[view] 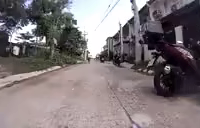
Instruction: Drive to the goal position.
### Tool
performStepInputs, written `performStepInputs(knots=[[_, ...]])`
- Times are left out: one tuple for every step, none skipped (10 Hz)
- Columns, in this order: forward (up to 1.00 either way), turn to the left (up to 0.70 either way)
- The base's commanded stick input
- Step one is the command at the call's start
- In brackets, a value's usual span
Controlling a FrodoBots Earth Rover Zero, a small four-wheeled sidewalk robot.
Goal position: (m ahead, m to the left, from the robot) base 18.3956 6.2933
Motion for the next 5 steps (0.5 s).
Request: performStepInputs(knots=[[1.0,0.04],[1.0,0.04],[1.0,0.04],[1.0,0.04],[1.0,0.04]])
